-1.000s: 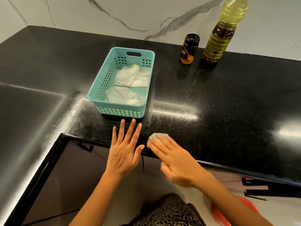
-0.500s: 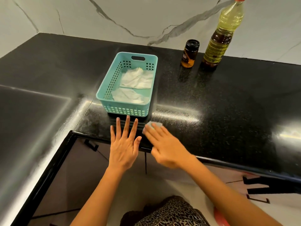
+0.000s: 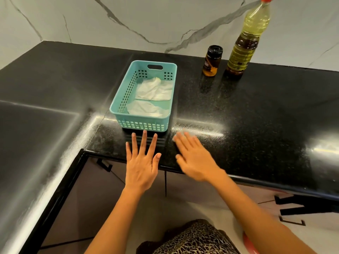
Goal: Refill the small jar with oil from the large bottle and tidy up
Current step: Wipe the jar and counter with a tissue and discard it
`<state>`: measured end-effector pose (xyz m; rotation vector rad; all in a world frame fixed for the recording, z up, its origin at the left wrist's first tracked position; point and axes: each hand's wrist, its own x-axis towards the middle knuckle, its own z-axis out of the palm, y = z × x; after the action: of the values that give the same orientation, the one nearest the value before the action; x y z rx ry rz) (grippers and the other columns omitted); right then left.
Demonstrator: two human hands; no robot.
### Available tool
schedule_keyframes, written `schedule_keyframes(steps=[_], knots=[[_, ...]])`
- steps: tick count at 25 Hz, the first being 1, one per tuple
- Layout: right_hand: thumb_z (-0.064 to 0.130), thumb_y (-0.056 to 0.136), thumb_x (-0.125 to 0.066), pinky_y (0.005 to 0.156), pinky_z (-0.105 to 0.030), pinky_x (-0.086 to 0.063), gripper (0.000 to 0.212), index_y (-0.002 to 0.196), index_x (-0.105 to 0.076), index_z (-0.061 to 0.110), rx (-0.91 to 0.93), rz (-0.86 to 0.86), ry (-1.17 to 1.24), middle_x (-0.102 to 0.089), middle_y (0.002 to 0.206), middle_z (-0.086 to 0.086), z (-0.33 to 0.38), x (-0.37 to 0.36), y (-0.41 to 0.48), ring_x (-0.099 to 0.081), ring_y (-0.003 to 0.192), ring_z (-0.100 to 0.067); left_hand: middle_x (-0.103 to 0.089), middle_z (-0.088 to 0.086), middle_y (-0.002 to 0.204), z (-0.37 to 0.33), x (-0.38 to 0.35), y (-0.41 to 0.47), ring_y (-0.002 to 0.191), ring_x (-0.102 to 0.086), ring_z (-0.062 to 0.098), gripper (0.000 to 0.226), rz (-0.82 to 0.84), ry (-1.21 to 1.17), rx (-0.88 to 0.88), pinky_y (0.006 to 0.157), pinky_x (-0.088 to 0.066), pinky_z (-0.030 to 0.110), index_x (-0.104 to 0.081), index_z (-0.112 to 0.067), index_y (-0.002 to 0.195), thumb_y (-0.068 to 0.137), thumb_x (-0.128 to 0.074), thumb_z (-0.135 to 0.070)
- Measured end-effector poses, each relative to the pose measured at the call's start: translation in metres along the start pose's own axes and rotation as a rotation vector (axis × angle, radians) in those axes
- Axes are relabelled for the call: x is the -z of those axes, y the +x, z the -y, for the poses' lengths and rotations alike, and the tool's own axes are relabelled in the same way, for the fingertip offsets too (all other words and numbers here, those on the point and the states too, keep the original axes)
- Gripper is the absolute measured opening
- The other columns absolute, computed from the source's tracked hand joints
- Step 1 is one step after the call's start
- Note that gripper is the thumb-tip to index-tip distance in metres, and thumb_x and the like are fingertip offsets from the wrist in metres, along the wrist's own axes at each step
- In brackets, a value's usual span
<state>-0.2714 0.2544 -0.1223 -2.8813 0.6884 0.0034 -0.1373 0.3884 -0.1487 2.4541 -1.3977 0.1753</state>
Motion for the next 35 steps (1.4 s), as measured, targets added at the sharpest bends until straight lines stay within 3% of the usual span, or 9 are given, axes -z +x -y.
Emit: schedule_keyframes(steps=[5, 10, 13, 18, 23, 26, 29, 32, 35], knots=[[0.037, 0.098, -0.023, 0.114, -0.035, -0.010, 0.052, 0.145, -0.029, 0.016, 0.155, -0.159, -0.021, -0.027, 0.152, -0.003, 0.014, -0.019, -0.063, -0.017, 0.142, -0.021, 0.000, 0.005, 0.156, 0.001, 0.000, 0.000, 0.142, 0.012, 0.030, 0.057, -0.010, 0.006, -0.010, 0.114, 0.012, 0.043, -0.009, -0.027, 0.148, 0.096, -0.006, -0.050], [0.001, 0.081, -0.031, 0.115, -0.025, -0.011, 0.051, 0.130, -0.049, 0.004, -0.146, -0.355, 0.156, -0.053, 0.132, -0.013, -0.068, -0.018, -0.124, -0.016, 0.140, -0.001, 0.001, 0.007, 0.156, 0.001, 0.001, -0.002, 0.142, 0.012, 0.031, 0.061, -0.003, -0.004, -0.011, 0.114, 0.013, 0.043, -0.006, -0.022, 0.148, 0.096, -0.005, -0.052], [0.001, 0.079, -0.032, 0.116, -0.022, -0.006, 0.053, 0.130, -0.047, 0.002, -0.253, -0.409, 0.226, -0.054, 0.131, -0.015, -0.050, -0.024, -0.111, -0.027, 0.137, -0.011, -0.004, 0.010, 0.156, -0.021, 0.001, -0.002, 0.143, 0.007, 0.030, 0.064, 0.039, -0.030, -0.140, 0.115, 0.007, 0.045, -0.008, -0.016, 0.148, 0.096, -0.007, -0.052], [-0.002, 0.071, -0.035, 0.115, -0.034, -0.012, 0.062, 0.133, -0.044, 0.004, -0.020, -0.428, 0.079, -0.048, 0.137, -0.014, -0.008, -0.040, -0.089, -0.041, 0.130, -0.028, -0.014, 0.008, 0.154, -0.077, -0.003, 0.018, 0.143, 0.003, 0.025, 0.059, 0.066, -0.145, -0.296, 0.115, 0.003, 0.040, -0.015, -0.016, 0.146, 0.097, -0.011, -0.048], [-0.013, 0.077, -0.038, 0.114, -0.026, -0.019, 0.058, 0.131, -0.048, 0.007, -0.516, -0.600, 0.205, -0.044, 0.136, -0.008, -0.117, -0.026, -0.181, -0.036, 0.130, -0.024, -0.016, 0.009, 0.154, -0.102, -0.017, 0.038, 0.143, 0.000, 0.028, 0.068, 0.089, -0.161, -0.337, 0.115, -0.004, 0.045, -0.023, -0.013, 0.145, 0.094, -0.004, -0.054], [-0.013, 0.077, -0.042, 0.104, -0.041, -0.035, 0.056, 0.127, -0.049, 0.011, -0.729, -0.692, 0.220, -0.052, 0.127, -0.013, -0.139, -0.013, -0.191, -0.047, 0.120, -0.035, -0.015, 0.010, 0.154, -0.122, -0.022, 0.041, 0.143, 0.003, 0.028, 0.073, 0.094, -0.179, -0.295, 0.115, -0.004, 0.047, -0.027, -0.012, 0.144, 0.092, -0.002, -0.057], [-0.009, 0.081, -0.039, 0.102, -0.040, -0.036, 0.045, 0.118, -0.051, 0.015, -0.607, -0.649, 0.254, -0.053, 0.122, -0.008, -0.101, -0.013, -0.169, -0.047, 0.115, -0.027, -0.012, 0.009, 0.155, -0.134, -0.023, 0.040, 0.143, 0.006, 0.027, 0.075, 0.093, -0.178, -0.232, 0.116, 0.000, 0.046, -0.026, -0.010, 0.144, 0.092, -0.001, -0.058], [-0.014, 0.076, -0.034, 0.114, -0.033, -0.020, 0.064, 0.134, -0.043, 0.009, -0.352, -0.516, 0.174, -0.043, 0.141, -0.010, -0.091, -0.027, -0.184, -0.034, 0.133, -0.024, -0.010, 0.006, 0.154, -0.136, -0.022, 0.039, 0.143, 0.007, 0.026, 0.076, 0.103, -0.177, -0.215, 0.116, -0.001, 0.045, -0.024, -0.010, 0.144, 0.091, -0.001, -0.059], [-0.013, 0.082, -0.040, 0.114, -0.025, -0.019, 0.052, 0.131, -0.048, 0.003, -0.534, -0.536, 0.250, -0.047, 0.137, -0.014, -0.139, -0.010, -0.213, -0.037, 0.132, -0.024, -0.011, 0.006, 0.153, -0.139, -0.022, 0.038, 0.143, 0.005, 0.027, 0.075, 0.118, -0.151, -0.216, 0.116, -0.003, 0.046, -0.023, -0.010, 0.144, 0.092, 0.000, -0.059]])
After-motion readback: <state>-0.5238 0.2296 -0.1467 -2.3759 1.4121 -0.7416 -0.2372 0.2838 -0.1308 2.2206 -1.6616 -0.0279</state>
